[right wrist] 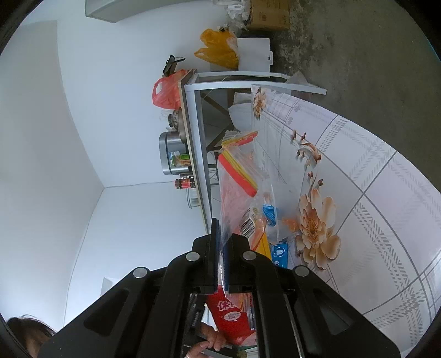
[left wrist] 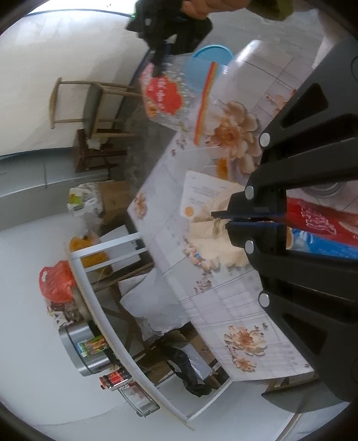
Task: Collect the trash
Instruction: 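Close left tool on tan paper and red wrapper, then carry tan paper and clear bag toward blue basket with both tools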
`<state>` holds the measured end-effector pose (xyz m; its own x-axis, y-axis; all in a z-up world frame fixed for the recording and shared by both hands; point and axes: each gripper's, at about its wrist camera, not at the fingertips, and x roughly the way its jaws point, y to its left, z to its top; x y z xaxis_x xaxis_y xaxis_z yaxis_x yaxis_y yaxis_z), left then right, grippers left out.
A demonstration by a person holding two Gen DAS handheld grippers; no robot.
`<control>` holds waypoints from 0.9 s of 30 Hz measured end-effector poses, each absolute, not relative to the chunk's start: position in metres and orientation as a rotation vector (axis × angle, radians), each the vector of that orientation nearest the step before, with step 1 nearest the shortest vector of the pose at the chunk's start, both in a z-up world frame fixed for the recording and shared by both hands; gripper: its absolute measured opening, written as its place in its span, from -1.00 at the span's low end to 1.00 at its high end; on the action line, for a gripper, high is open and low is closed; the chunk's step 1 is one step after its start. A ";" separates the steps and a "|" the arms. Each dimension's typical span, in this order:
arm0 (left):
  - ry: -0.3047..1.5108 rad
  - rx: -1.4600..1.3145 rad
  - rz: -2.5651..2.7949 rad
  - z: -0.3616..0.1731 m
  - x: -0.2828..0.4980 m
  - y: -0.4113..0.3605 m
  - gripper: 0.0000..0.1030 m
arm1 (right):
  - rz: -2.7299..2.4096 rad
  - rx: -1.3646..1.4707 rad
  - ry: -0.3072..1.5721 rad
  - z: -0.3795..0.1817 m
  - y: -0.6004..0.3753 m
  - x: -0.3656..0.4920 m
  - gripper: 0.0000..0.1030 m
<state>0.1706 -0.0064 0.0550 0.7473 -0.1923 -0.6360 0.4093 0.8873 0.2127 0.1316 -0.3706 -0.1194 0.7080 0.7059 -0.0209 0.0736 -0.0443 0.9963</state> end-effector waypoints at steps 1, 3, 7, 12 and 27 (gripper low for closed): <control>0.638 0.339 -0.339 0.059 0.171 -0.005 -0.99 | 0.576 1.553 0.660 -0.119 -0.370 0.132 -0.94; 0.620 0.301 -0.343 0.066 0.172 0.000 -0.99 | 0.577 1.552 0.661 -0.119 -0.370 0.132 -0.94; 0.603 0.215 -0.358 0.079 0.177 0.012 -1.00 | 0.579 1.551 0.660 -0.118 -0.369 0.132 -0.94; 0.575 0.127 -0.383 0.092 0.181 0.027 -0.99 | 0.579 1.552 0.661 -0.118 -0.369 0.133 -0.94; 0.552 -0.061 -0.414 0.109 0.188 0.059 -0.99 | 0.568 1.563 0.664 -0.120 -0.370 0.129 -0.94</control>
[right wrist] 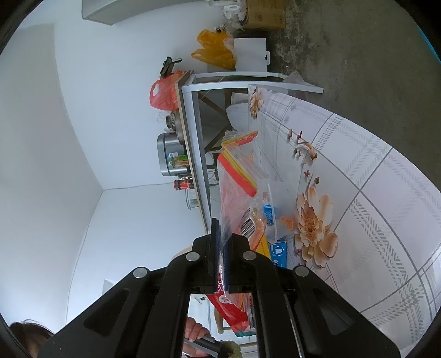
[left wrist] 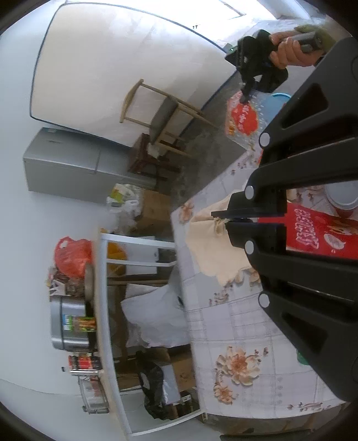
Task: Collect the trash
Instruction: 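Carry tan paper and clear bag toward blue basket with both tools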
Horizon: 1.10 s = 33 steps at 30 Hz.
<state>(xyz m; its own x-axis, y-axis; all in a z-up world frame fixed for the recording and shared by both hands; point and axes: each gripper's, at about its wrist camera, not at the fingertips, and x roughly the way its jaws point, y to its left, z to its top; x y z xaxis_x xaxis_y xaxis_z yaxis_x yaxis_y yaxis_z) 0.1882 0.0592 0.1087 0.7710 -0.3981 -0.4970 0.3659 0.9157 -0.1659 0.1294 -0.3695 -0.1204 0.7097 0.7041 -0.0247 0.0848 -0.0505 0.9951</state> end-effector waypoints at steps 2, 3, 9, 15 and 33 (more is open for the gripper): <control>0.508 -0.062 -0.414 0.117 0.183 0.062 -0.99 | 0.569 1.564 0.664 -0.121 -0.370 0.130 -0.94; 0.492 -0.059 -0.414 0.121 0.182 0.062 -0.99 | 0.570 1.564 0.665 -0.121 -0.369 0.130 -0.94; 0.405 -0.042 -0.394 0.143 0.171 0.067 -0.99 | 0.573 1.567 0.666 -0.122 -0.370 0.128 -0.94; 0.308 0.034 -0.361 0.164 0.158 0.060 -0.99 | 0.575 1.569 0.664 -0.122 -0.369 0.128 -0.94; 0.250 0.062 -0.547 0.203 0.129 0.007 -1.00 | 0.558 1.589 0.586 -0.118 -0.391 0.110 -0.94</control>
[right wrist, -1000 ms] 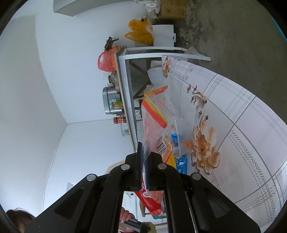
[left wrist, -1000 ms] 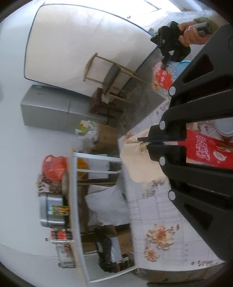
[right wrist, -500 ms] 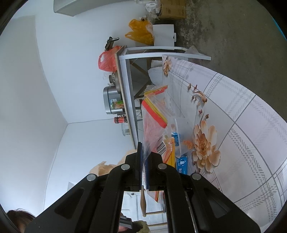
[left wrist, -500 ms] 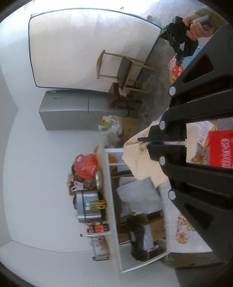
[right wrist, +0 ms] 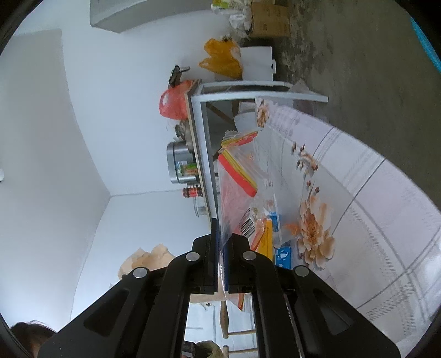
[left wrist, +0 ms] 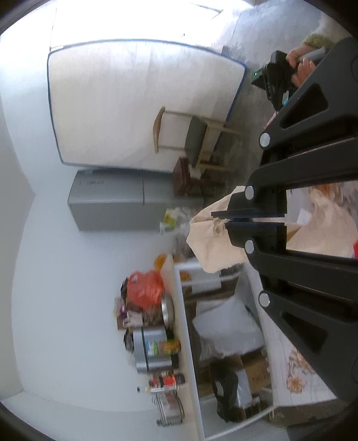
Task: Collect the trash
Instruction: 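Carry tan paper and clear bag toward blue basket with both tools, then open left tool to drop tan paper in basket while right tool drops clear bag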
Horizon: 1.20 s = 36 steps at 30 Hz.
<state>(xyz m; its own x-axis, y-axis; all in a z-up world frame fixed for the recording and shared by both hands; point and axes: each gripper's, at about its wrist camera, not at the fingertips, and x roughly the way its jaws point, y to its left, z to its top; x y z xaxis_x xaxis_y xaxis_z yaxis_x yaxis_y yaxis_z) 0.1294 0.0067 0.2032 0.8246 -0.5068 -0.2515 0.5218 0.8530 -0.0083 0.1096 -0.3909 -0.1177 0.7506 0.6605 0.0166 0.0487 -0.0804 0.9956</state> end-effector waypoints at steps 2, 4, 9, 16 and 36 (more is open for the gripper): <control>0.270 0.062 -0.589 0.200 0.131 -0.011 -1.00 | 0.536 1.597 0.556 -0.117 -0.404 0.100 -0.94; 0.308 0.052 -0.661 0.196 0.137 -0.038 -1.00 | 0.503 1.604 0.519 -0.118 -0.421 0.088 -0.94; 0.390 0.032 -0.832 0.184 0.153 -0.112 -1.00 | 0.384 1.629 0.420 -0.125 -0.474 0.047 -0.94; 0.497 0.042 -1.045 0.156 0.164 -0.235 -1.00 | 0.172 1.641 0.310 -0.144 -0.544 -0.017 -0.94; 0.925 0.129 -1.119 -0.055 0.232 -0.486 -1.00 | -0.272 1.665 0.326 -0.241 -0.629 -0.074 -0.94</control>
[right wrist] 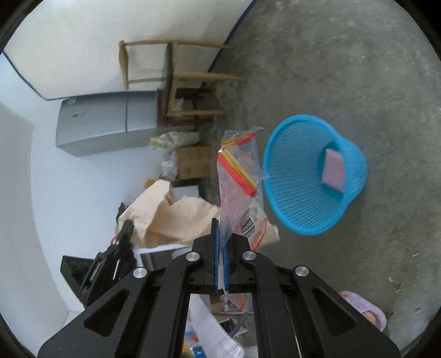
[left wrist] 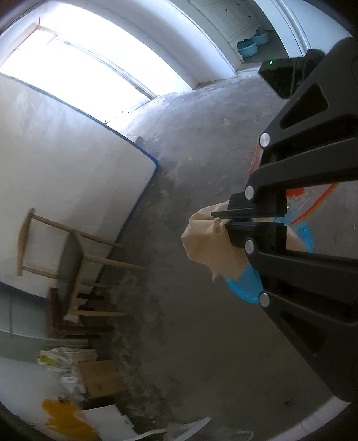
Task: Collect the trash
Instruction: 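Open left tool to drop tan paper in basket while right tool drops clear bag, then move left tool to red snack bag while right tool reaches tin can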
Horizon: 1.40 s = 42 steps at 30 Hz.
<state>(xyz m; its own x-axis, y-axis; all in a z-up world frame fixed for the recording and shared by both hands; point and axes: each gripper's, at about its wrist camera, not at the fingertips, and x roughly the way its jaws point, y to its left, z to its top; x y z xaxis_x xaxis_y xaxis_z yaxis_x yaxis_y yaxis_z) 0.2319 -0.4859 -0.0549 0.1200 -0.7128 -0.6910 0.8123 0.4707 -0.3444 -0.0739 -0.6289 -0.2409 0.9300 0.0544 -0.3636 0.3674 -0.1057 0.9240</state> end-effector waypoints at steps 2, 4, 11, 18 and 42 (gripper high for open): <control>0.955 0.127 -1.111 -0.071 0.236 -0.499 -1.00 | -0.297 1.670 0.329 -0.247 -0.634 -0.079 -0.94; 1.016 0.153 -1.089 -0.094 0.239 -0.511 -0.90 | -0.309 1.670 0.331 -0.252 -0.638 -0.082 -0.94; 1.158 0.167 -1.036 -0.133 0.243 -0.517 -0.05 | -0.333 1.655 0.359 -0.263 -0.641 -0.078 -0.94; 1.086 0.135 -1.018 -0.091 0.242 -0.481 0.14 | -0.321 1.620 0.459 -0.275 -0.645 -0.052 -0.94; 0.739 0.068 -0.812 0.082 0.166 -0.195 0.51 | -0.575 1.195 0.930 -0.314 -0.644 -0.009 -0.20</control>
<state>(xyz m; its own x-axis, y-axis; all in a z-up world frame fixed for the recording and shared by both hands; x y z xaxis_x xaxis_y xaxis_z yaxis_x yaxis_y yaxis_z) 0.1661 -0.1948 0.0820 0.4553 -0.6354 -0.6237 0.6806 0.7000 -0.2163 -0.0091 -0.6435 -0.3141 0.5220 0.0897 -0.8482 0.7990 0.2966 0.5231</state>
